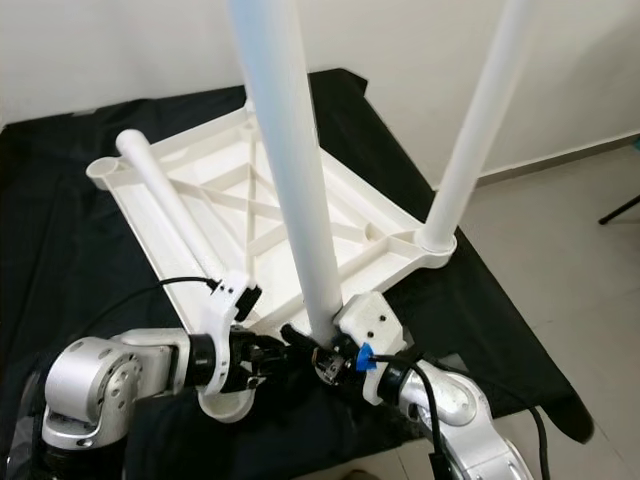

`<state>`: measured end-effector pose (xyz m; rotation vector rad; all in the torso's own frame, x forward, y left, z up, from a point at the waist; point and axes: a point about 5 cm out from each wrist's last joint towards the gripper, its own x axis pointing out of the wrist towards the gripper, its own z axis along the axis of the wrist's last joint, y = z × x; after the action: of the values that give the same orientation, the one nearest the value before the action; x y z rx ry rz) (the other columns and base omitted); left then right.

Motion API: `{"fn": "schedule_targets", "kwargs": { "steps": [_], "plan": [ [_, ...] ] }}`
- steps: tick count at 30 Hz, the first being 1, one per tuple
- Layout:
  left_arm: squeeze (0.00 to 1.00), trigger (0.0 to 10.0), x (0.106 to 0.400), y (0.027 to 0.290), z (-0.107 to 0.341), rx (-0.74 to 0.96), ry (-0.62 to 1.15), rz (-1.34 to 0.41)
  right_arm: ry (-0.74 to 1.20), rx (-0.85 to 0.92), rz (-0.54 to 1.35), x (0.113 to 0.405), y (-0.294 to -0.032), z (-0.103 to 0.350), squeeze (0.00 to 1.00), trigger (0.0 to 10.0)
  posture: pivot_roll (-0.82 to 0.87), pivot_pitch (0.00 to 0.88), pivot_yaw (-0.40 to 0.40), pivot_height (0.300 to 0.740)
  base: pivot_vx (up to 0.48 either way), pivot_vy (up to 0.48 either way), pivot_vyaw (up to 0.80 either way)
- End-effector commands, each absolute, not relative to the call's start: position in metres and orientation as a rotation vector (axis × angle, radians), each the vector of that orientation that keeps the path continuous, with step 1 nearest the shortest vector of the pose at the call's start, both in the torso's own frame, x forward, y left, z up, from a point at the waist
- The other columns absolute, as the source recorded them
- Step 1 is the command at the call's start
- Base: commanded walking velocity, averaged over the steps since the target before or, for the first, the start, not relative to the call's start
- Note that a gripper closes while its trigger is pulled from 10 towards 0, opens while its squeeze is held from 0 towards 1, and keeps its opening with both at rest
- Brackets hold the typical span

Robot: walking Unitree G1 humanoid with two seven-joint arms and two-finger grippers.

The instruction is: Building children table

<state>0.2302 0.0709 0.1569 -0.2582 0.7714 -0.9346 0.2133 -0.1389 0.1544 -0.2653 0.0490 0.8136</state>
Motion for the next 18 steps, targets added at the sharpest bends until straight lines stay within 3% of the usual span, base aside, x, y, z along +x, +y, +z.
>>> {"fn": "schedule_targets", "kwargs": {
  "steps": [1,11,17,18],
  "plan": [
    [1.0,10.0,0.225,0.071,0.167,-0.254,0.713,-1.021,0.065,-0.266,0.82,0.211,-0.139,0.152,0.0,10.0,-0.04,0.145,0.039,0.74,0.0,0.0,0.0],
    [1.0,10.0,0.215,0.094,0.217,-0.324,0.404,-1.244,-0.014,-0.221,0.79,0.22,-0.145,0.173,0.0,10.0,-0.04,0.146,0.038,0.74,0.0,0.0,0.0],
    [1.0,10.0,0.227,0.122,0.237,-0.333,0.199,-1.113,-0.086,-0.187,0.774,0.227,-0.15,0.193,0.0,10.0,-0.04,0.145,0.037,0.74,0.0,0.0,0.0],
    [0.0,10.0,0.237,0.13,0.241,-0.326,0.134,-1.0,-0.095,-0.183,0.766,0.229,-0.151,0.196,0.0,10.0,-0.04,0.144,0.036,0.74,0.0,0.0,0.0]
  ]
}}
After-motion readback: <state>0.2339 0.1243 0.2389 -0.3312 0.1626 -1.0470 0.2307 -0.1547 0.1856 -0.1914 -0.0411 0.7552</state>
